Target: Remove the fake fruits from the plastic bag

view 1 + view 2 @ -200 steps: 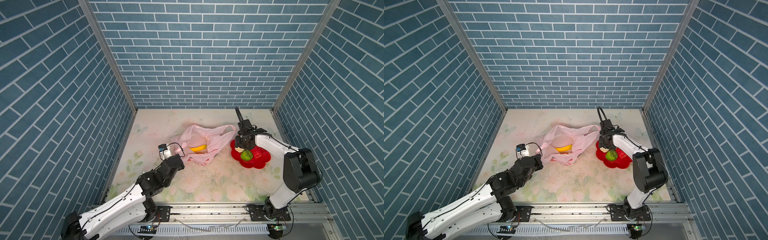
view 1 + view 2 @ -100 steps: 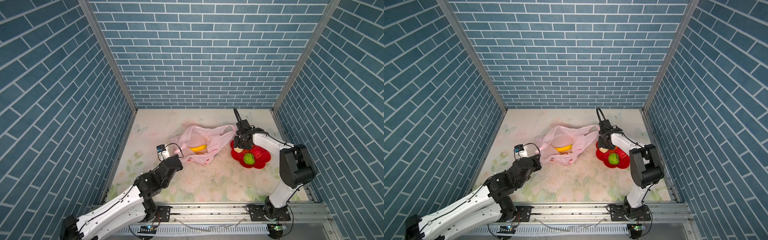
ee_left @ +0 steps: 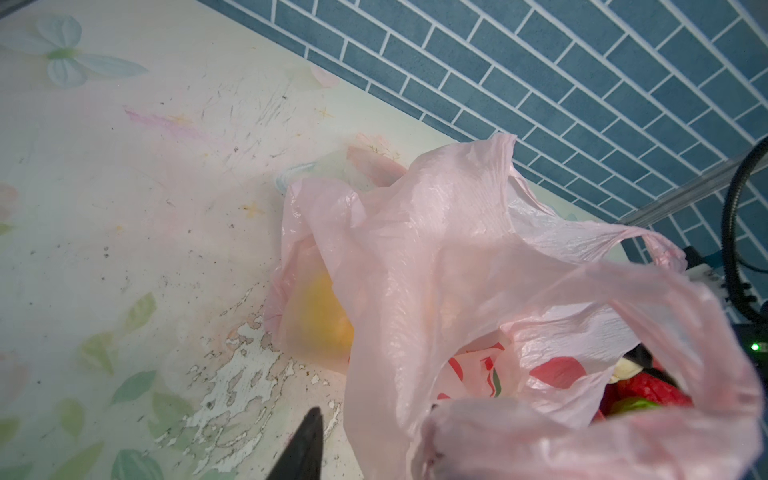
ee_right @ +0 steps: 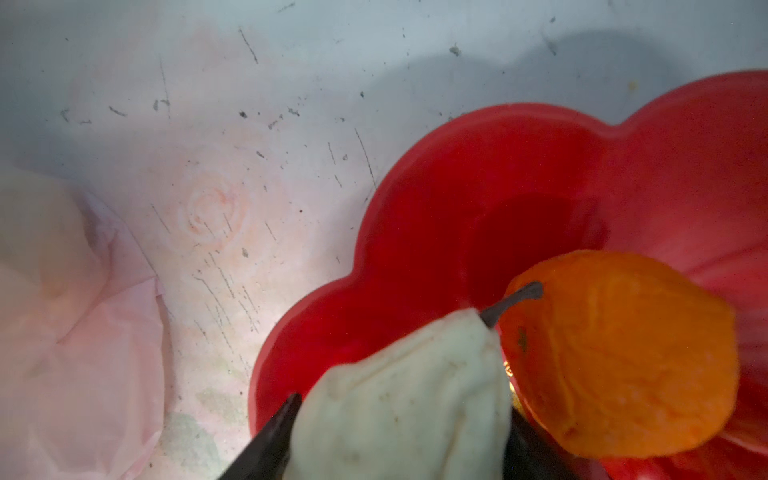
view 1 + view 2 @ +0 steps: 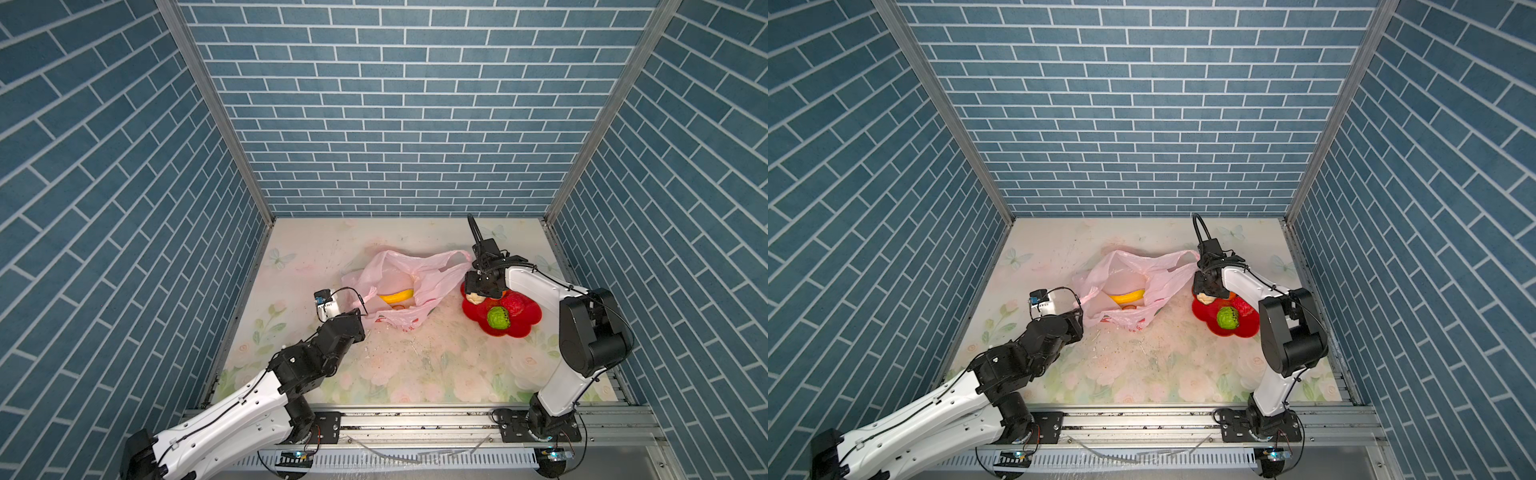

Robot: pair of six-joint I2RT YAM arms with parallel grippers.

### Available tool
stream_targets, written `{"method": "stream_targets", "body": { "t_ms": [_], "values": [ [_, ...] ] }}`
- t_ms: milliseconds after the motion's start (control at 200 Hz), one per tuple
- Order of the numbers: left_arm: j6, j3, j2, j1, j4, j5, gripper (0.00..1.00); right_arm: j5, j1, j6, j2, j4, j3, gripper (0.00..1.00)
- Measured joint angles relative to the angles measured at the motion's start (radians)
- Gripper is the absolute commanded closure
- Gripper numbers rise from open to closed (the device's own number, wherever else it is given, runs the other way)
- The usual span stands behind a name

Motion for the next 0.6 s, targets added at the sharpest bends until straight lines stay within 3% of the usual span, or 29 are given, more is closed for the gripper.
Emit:
{"method": "stream_targets", "body": {
  "t_ms": [190,305,600],
  "values": [
    [0.034,0.016,0.005,0.0,-0.016,-0.005,0.21,0.0,0.0,0.0,0.0,0.002,0.0,0.21],
    [0.048,0.029,0.005,0.0,-0.026,-0.011,0.11,0.0,0.0,0.0,0.0,0.001,0.0,0.2],
    [0.116,0.093,0.001,0.005,-0.085,-0.023,0.08,-0.002,0.0,0.0,-0.015,-0.007,0.0,0.2]
  ]
}}
